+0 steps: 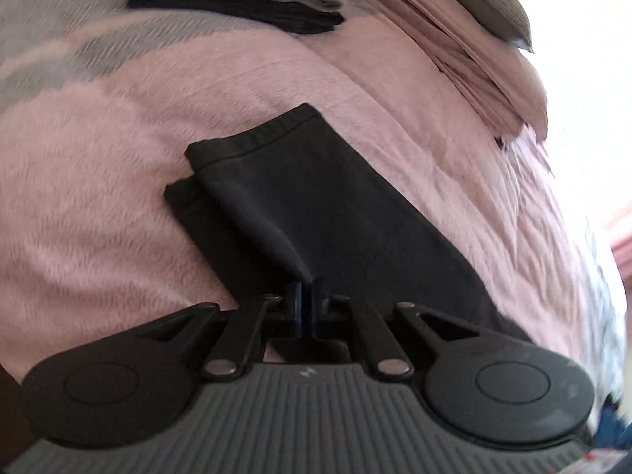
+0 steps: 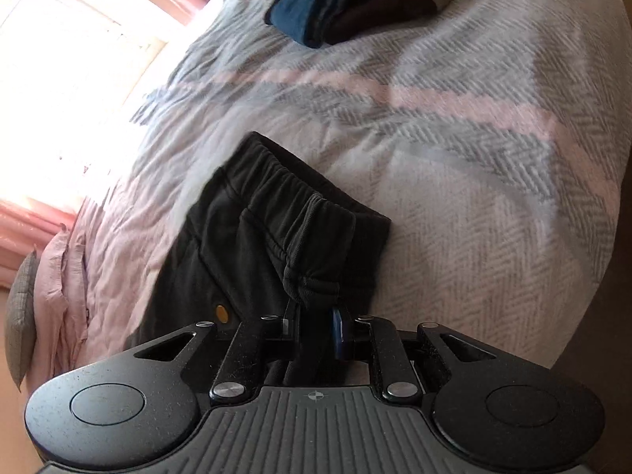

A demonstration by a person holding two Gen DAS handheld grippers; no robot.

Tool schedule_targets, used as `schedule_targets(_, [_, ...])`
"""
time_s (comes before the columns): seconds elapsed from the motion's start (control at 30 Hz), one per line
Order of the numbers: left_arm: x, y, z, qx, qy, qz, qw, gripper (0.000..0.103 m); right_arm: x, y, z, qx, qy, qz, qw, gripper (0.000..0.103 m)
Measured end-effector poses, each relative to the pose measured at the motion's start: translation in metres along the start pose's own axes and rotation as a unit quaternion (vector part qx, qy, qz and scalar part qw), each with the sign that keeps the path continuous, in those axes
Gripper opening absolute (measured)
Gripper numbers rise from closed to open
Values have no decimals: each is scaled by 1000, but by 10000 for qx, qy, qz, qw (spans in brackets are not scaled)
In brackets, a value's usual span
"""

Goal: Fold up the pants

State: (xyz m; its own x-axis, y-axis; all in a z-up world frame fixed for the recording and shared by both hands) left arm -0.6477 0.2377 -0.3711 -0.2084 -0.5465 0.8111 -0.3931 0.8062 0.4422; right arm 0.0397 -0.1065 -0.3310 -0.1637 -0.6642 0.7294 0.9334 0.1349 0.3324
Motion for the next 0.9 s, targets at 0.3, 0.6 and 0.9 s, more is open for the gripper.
schedule_targets(0.3, [15,-25,-8,-374,357,-303,9982,3,-22,-8,-36,-175,-184,305,9992,12])
schedule_targets(0.6, [12,-21,-14,-521,307,-318,9977,3,-18,3,-28,-178,51,289,9994,12])
schedule_targets(0.9, [17,-19,-17,-754,199,-521,9956,3,-15,3,-28,-258,76,290,9992,12])
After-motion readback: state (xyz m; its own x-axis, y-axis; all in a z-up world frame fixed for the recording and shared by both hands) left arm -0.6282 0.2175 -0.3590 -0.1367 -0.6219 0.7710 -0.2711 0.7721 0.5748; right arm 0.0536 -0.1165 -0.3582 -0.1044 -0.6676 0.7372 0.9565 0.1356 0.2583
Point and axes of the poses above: each gripper's, at about its wrist camera, not at the fingertips, and x roughly against the way its jaws point, z to its left, y to its top, the point moved 4 cm from there along -x, roughly the way its jaws point
